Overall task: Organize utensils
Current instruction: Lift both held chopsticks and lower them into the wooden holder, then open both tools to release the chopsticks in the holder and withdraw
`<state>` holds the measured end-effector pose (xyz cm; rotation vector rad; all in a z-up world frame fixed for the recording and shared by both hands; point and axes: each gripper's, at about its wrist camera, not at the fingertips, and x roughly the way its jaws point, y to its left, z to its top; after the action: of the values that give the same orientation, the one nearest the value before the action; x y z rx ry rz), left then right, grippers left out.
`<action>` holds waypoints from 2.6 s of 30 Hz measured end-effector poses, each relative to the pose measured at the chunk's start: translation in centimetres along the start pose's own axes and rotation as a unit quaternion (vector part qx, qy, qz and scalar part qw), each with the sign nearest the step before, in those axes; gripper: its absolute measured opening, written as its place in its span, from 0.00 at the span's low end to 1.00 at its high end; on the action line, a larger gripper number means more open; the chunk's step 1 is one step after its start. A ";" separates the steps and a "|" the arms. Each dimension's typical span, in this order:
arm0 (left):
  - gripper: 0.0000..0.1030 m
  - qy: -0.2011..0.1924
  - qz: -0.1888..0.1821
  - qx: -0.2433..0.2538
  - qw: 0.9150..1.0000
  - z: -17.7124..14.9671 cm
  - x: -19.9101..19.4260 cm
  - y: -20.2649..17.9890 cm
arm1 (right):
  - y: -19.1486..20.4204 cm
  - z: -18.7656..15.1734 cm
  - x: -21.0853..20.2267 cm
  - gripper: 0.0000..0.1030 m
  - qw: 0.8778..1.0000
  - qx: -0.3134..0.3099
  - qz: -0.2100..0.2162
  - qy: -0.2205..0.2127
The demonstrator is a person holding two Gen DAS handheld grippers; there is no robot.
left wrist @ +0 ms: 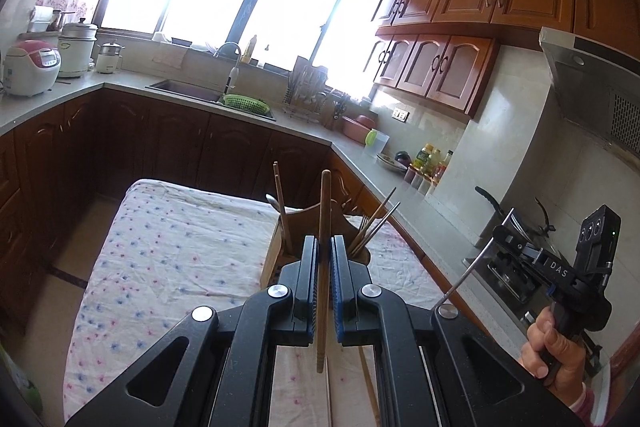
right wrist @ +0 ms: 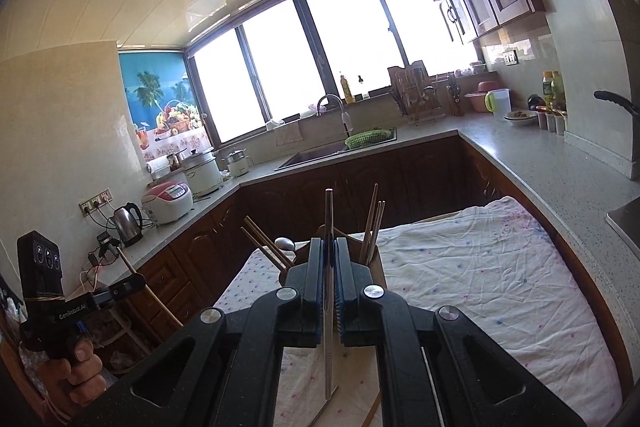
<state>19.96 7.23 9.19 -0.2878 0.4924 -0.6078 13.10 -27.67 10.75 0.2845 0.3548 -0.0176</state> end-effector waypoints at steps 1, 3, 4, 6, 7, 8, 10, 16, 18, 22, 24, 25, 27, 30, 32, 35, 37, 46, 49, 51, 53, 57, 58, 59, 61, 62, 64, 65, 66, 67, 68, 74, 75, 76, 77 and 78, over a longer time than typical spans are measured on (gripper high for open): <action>0.05 -0.003 -0.001 0.000 1.000 0.3 0.3 0.1 | -0.1 0.3 0.3 0.05 1.000 0.002 0.000 -0.003; 0.05 -0.013 0.000 -0.001 1.000 1.0 1.0 0.0 | -0.3 0.8 1.0 0.05 1.000 0.006 -0.001 -0.009; 0.05 -0.017 0.001 -0.002 1.000 1.3 1.5 0.2 | -0.5 1.1 1.4 0.05 1.000 0.007 -0.002 -0.012; 0.05 -0.031 0.006 0.000 1.000 2.1 2.3 0.0 | -0.7 1.8 2.3 0.05 1.000 0.011 -0.004 -0.020; 0.05 -0.038 0.009 0.001 0.999 2.4 2.8 0.0 | -0.8 2.1 2.7 0.05 1.000 0.013 -0.004 -0.024; 0.05 -0.043 0.013 0.002 0.999 2.8 3.3 -0.1 | -0.9 2.4 3.2 0.05 0.999 0.014 -0.005 -0.029; 0.05 -0.056 0.019 0.005 0.998 3.4 4.4 -0.2 | -0.8 3.0 4.2 0.05 0.999 0.016 -0.009 -0.040; 0.05 -0.086 0.040 0.006 0.995 4.8 7.9 -0.4 | -1.4 4.7 6.8 0.05 0.997 0.016 -0.023 -0.066; 0.05 -0.092 0.045 0.003 0.995 5.0 9.2 -0.4 | -1.5 5.2 7.6 0.05 0.997 0.017 -0.024 -0.072; 0.05 -0.091 0.050 -0.001 0.995 4.1 12.1 -0.2 | -1.8 5.4 9.1 0.05 0.996 0.010 -0.036 -0.079; 0.05 -0.090 0.057 0.002 0.994 3.3 13.3 -0.1 | -2.0 5.1 10.0 0.05 0.996 0.008 -0.040 -0.075; 0.05 -0.087 0.061 0.003 0.994 2.9 14.0 -0.1 | -2.2 4.8 10.3 0.05 0.996 0.008 -0.041 -0.074; 0.05 -0.078 0.066 0.001 0.995 2.1 15.4 0.0 | -2.4 4.3 11.1 0.05 0.997 0.006 -0.043 -0.071; 0.05 -0.069 0.070 -0.006 0.995 1.0 17.0 0.3 | -2.9 3.3 12.0 0.05 0.997 0.009 -0.045 -0.064; 0.05 -0.060 0.075 -0.007 0.995 0.5 18.1 0.3 | -3.3 2.6 12.5 0.05 0.997 0.013 -0.044 -0.059; 0.05 -0.043 0.079 -0.008 0.996 0.1 19.5 0.7 | -3.9 1.9 13.4 0.05 0.998 0.018 -0.045 -0.047; 0.05 -0.029 0.080 -0.010 0.996 0.0 20.3 0.8 | -4.3 1.4 14.2 0.05 0.998 0.022 -0.045 -0.033; 0.05 -0.007 0.079 -0.008 0.997 0.7 20.8 1.8 | -4.7 -1.7 17.0 0.05 0.998 0.017 -0.042 0.038; 0.06 -0.005 0.079 -0.005 0.997 1.1 20.7 2.1 | -4.6 -1.8 17.0 0.05 0.998 0.017 -0.044 0.036; 0.06 -0.004 0.079 -0.005 0.997 1.4 20.7 2.2 | -4.6 -1.6 17.1 0.05 0.998 0.020 -0.045 0.040; 0.06 -0.005 0.080 -0.005 0.997 1.2 20.8 2.3 | -4.8 -1.5 17.1 0.05 0.998 0.022 -0.042 0.041; 0.06 0.007 0.081 -0.006 0.997 0.9 21.4 2.5 | -4.7 -1.5 17.1 0.05 0.998 0.022 -0.042 0.043; 0.06 0.012 0.081 -0.005 0.997 0.8 21.5 2.5 | -4.8 -1.4 17.1 0.05 0.998 0.023 -0.042 0.044; 0.06 0.018 0.080 -0.005 0.997 0.7 21.7 2.7 | -4.8 -1.4 17.1 0.05 0.998 0.024 -0.041 0.045; 0.12 0.031 0.083 -0.009 0.996 0.6 22.0 2.8 | -4.9 -1.4 17.1 0.06 0.998 0.028 -0.037 0.047; 0.17 0.035 0.085 -0.014 0.996 0.8 21.9 2.7 | -5.0 -1.3 17.1 0.11 0.998 0.032 -0.034 0.049; 0.22 0.033 0.088 -0.023 0.995 1.0 21.3 2.8 | -5.3 -1.3 16.9 0.16 0.997 0.039 -0.031 0.051; 0.28 0.032 0.086 -0.027 0.995 1.2 20.9 2.8 | -5.4 -1.3 16.7 0.27 0.997 0.044 -0.029 0.051; 0.32 0.030 0.084 -0.030 0.996 1.3 20.5 2.9 | -5.5 -1.3 16.5 0.40 0.997 0.049 -0.024 0.049; 0.39 0.027 0.085 -0.032 0.995 1.1 20.1 2.7 | -5.7 -1.4 16.1 0.46 0.997 0.054 -0.022 0.044; 0.47 0.024 0.087 -0.034 0.995 1.0 19.5 2.6 | -5.9 -1.3 15.8 0.52 0.997 0.057 -0.022 0.038; 0.76 0.012 0.104 -0.054 0.993 -0.1 15.9 3.2 | -6.5 -1.1 13.7 0.73 0.997 0.074 -0.017 0.014; 0.79 0.012 0.114 -0.055 0.992 -0.4 15.3 3.3 | -6.6 -1.2 13.3 0.78 0.997 0.076 -0.016 0.010; 0.85 0.013 0.124 -0.057 0.991 -0.7 14.7 3.2 | -6.7 -1.2 13.0 0.80 0.997 0.078 -0.014 0.009; 0.90 0.014 0.134 -0.059 0.989 -1.0 14.2 3.2 | -6.8 -1.3 12.7 0.84 0.997 0.081 -0.011 0.008; 0.92 0.017 0.143 -0.062 0.988 -1.3 13.6 3.3 | -6.9 -1.4 12.4 0.88 0.996 0.084 -0.009 0.008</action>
<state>30.52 1.39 1.94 -0.3192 0.5931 -0.3042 23.83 -33.45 3.32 0.4483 0.3721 -0.0625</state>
